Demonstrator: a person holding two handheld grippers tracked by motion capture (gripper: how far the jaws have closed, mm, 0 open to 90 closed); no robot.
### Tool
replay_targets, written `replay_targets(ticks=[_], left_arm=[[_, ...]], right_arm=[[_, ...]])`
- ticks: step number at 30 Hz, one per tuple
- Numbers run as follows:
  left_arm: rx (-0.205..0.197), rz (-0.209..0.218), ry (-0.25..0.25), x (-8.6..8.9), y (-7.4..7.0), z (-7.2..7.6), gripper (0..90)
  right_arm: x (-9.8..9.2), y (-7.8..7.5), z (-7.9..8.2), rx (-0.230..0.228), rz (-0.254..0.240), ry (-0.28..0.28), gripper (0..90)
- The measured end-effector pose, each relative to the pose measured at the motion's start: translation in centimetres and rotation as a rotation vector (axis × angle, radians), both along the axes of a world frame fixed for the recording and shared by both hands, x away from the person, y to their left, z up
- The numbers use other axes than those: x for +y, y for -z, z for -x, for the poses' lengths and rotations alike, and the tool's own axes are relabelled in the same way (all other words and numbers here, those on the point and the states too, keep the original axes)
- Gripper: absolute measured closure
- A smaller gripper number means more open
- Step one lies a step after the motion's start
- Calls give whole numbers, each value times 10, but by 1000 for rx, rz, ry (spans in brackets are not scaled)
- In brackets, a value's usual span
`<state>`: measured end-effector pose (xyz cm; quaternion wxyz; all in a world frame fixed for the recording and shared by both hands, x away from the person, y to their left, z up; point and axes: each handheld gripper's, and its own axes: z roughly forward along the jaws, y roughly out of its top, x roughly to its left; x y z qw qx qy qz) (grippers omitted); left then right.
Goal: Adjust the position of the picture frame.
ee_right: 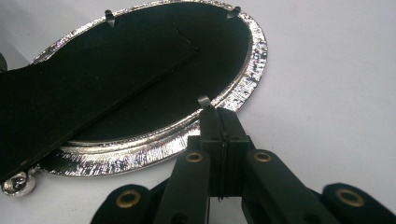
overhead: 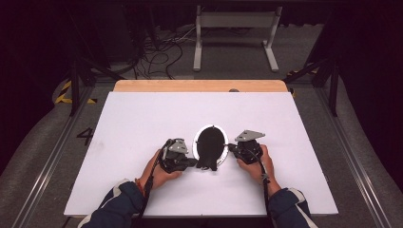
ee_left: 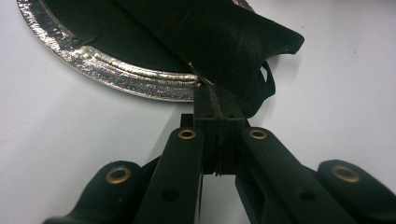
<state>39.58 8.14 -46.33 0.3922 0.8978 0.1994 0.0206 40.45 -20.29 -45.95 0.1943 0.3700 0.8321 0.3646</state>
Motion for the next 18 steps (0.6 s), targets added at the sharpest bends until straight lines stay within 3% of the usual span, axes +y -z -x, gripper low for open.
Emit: replay_targets(ticks=[6,12,18], left_arm=[[-7,-13,-3,-2,-1,2,897],[-23,-28,16,-3,-2,3,892],[-38,-10,-14,-5,0,3,897]], right_arm=[[2,-2,8,19,13,-21,900],[4,-7,14,68,48,-103,900],[3,-5,16,56,28,-91,900]])
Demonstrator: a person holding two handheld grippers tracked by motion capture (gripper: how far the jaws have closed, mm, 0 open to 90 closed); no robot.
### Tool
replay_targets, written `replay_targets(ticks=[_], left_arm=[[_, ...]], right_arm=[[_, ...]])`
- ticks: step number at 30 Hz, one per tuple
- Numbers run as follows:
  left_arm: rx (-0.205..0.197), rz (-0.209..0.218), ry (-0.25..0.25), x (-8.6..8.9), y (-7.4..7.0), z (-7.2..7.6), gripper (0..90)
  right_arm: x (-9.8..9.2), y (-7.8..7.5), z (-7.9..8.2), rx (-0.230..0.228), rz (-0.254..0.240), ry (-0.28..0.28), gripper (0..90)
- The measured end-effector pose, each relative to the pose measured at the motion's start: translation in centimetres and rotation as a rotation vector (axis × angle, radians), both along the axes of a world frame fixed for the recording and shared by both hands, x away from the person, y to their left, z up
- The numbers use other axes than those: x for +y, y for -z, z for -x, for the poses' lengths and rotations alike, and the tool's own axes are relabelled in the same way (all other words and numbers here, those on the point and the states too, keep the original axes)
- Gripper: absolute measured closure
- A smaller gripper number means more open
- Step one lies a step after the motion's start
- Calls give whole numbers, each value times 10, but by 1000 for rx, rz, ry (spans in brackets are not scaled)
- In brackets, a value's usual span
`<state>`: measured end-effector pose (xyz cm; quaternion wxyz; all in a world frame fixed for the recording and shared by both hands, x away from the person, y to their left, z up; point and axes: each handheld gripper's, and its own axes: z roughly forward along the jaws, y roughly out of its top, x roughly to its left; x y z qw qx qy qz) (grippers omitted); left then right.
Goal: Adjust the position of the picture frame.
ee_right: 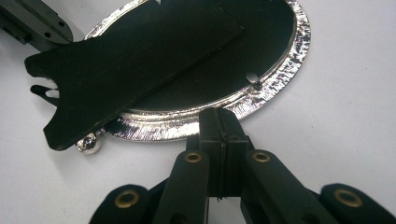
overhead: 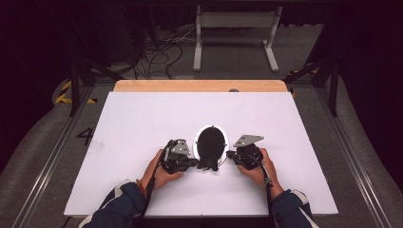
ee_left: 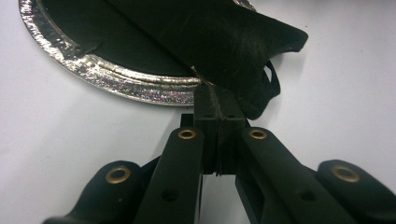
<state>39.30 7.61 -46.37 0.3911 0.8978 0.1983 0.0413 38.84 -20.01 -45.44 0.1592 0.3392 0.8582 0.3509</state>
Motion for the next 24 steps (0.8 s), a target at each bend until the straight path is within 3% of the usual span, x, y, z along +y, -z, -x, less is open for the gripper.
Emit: replay_targets(ticks=[11,17,21,24], left_arm=[[5,16,-17,-3,1,-3,899],[-17,0,-23,-8,0,-5,899],[4,24,-17,-7,1,-8,899],[-7,11,-11,-7,1,-7,898]], right_arm=[[-1,1,-2,-16,-1,30,900],[-2,2,-5,-27,0,52,900],[-4,2,-7,-23,-15,55,900],[-3,2,-6,-29,-3,55,900]])
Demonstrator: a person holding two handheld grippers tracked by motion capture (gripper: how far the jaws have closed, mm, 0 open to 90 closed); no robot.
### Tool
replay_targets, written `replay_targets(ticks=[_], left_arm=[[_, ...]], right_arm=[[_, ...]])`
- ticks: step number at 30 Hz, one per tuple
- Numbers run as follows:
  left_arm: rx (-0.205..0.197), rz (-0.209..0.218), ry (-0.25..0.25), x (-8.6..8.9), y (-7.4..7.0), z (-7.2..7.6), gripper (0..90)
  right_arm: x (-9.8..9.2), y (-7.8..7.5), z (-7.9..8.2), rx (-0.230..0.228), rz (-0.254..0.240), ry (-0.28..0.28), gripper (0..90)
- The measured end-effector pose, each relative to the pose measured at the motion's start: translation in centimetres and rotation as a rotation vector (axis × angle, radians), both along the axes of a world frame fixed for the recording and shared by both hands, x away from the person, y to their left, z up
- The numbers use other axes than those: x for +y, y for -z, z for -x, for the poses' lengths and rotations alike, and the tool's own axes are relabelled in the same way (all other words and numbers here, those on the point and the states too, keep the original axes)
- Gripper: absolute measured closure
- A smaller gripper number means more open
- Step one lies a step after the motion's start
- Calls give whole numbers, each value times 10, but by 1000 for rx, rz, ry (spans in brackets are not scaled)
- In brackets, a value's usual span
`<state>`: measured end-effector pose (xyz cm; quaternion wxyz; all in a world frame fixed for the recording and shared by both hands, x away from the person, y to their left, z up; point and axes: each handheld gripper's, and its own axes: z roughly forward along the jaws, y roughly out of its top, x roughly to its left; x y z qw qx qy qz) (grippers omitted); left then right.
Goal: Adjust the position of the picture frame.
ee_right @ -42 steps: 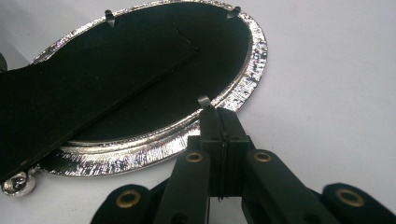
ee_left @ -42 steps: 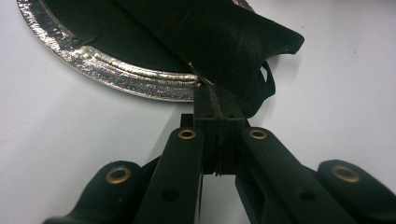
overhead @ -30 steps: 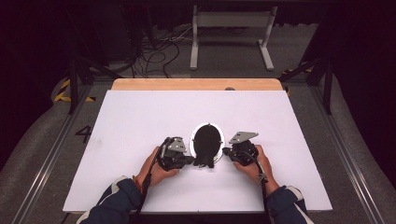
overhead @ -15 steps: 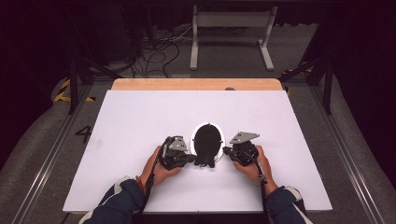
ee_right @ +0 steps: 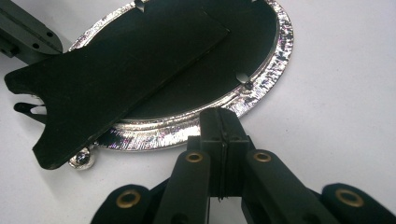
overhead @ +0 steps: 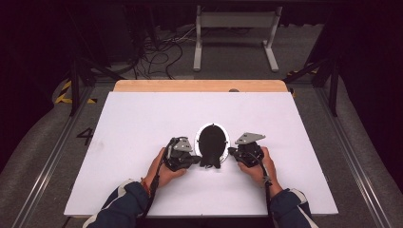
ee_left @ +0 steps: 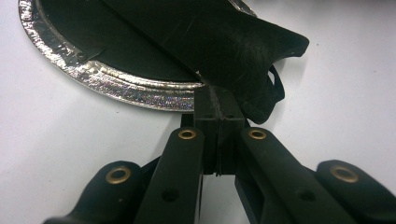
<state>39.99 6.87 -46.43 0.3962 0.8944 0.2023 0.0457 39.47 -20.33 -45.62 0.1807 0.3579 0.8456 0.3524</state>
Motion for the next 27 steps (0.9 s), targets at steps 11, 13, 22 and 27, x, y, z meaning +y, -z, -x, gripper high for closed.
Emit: replay_targets(ticks=[11,13,22,27], left_arm=[[-88,34,21,29,-19,6,874],[-107,46,6,41,-23,9,863],[-189,45,-26,94,-22,26,656],[-183,-15,-65,113,-8,31,487]], right_arm=[[-2,-12,12,-8,-37,-45,882],[-4,-18,17,-9,-53,-61,870],[-13,-26,31,-12,-71,-90,821],[-24,-25,42,12,-73,-91,699]])
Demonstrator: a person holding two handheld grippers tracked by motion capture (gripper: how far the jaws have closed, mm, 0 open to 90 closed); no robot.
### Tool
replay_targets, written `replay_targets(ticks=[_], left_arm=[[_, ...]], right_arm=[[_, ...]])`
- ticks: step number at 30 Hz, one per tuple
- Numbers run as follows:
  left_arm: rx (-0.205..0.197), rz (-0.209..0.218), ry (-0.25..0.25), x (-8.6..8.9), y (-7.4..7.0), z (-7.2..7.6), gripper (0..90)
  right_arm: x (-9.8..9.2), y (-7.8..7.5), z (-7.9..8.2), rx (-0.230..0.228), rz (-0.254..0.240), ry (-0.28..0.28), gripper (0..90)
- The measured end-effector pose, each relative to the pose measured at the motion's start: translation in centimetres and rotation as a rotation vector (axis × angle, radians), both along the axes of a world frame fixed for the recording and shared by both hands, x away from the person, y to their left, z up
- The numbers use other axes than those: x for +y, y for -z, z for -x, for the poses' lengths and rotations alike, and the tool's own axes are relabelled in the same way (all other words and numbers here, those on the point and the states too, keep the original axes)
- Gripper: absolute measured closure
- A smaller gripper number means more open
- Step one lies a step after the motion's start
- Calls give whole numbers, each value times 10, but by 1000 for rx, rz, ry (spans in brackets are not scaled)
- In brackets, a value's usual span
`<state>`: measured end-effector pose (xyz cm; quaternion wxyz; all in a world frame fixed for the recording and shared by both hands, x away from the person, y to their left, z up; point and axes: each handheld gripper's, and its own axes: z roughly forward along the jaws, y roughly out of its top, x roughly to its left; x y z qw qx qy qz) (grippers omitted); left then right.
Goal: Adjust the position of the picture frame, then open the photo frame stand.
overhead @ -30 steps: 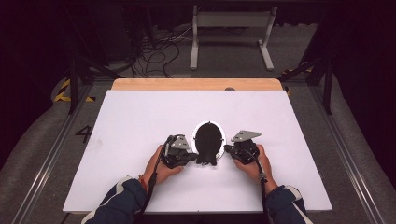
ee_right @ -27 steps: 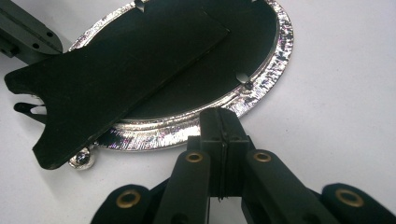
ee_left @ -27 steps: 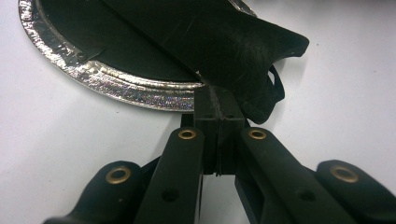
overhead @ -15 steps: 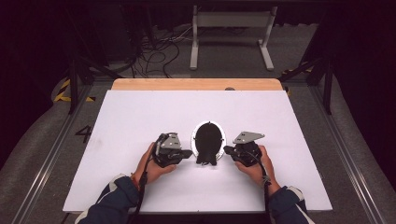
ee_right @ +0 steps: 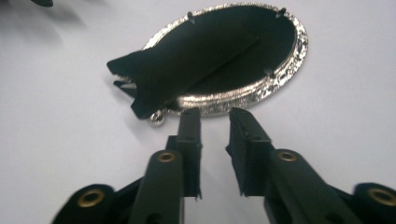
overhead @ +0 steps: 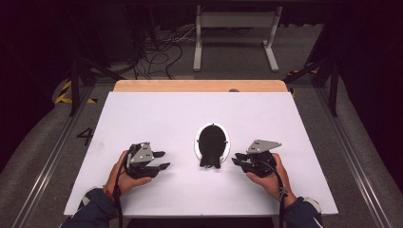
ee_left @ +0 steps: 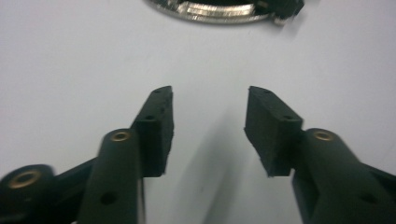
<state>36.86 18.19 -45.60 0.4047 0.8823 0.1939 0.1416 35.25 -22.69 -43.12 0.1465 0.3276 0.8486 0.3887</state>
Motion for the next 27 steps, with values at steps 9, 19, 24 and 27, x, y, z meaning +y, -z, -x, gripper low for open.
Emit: replay_targets(ticks=[9,19,24,27], left_arm=[[98,-4,-117,24,9,10,175],[79,37,-155,30,4,17,151],[67,43,-146,29,5,16,151],[63,56,-150,30,4,15,151]], right_arm=[[-11,8,5,51,-9,-15,575],[-6,11,4,65,25,-29,688],[-1,15,3,85,42,-37,708],[4,13,3,80,38,-55,708]])
